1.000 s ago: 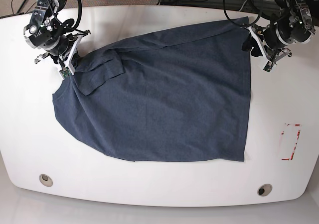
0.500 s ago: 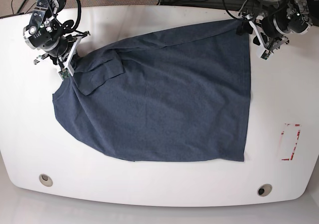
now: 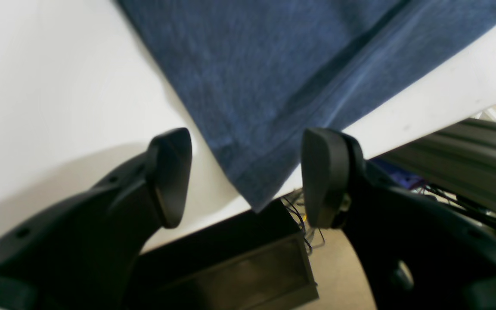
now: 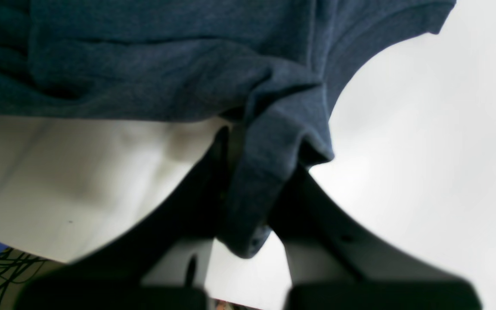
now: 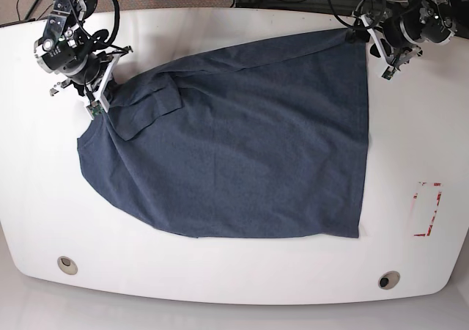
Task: Layout the t-shirt on the table in an organized manner, then fold the t-shirt properly
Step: 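Grasp the shirt's hem corner with the left gripper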
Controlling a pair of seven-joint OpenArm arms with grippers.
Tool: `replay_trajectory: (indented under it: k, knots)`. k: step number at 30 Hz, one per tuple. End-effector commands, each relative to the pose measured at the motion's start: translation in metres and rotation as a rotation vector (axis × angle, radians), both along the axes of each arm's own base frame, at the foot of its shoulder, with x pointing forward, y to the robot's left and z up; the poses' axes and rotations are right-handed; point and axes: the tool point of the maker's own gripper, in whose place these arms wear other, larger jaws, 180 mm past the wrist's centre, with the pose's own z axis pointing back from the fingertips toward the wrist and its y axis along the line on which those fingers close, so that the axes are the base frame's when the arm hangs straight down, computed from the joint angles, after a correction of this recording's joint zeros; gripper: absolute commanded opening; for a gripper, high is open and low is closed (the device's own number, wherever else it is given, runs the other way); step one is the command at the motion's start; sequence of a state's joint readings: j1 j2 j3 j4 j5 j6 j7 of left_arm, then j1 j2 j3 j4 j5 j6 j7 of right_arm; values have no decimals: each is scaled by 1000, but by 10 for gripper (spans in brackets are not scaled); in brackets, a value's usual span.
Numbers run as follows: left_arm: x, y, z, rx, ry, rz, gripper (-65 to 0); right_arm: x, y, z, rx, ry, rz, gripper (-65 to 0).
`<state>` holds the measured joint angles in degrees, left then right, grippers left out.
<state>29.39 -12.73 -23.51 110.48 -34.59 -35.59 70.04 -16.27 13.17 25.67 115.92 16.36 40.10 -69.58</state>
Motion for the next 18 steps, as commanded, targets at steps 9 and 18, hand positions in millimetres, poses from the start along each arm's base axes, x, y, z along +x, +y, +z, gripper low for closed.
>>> replay_trajectory:
  k: [9, 18]
  knots:
    - [-7, -6, -11, -33, 39, -4, -257, 7, -2, 9, -7, -37, 7, -650]
    - [-17, -19, -28, -72, 103, -25, -256, 7, -2, 9, -7, -37, 7, -650]
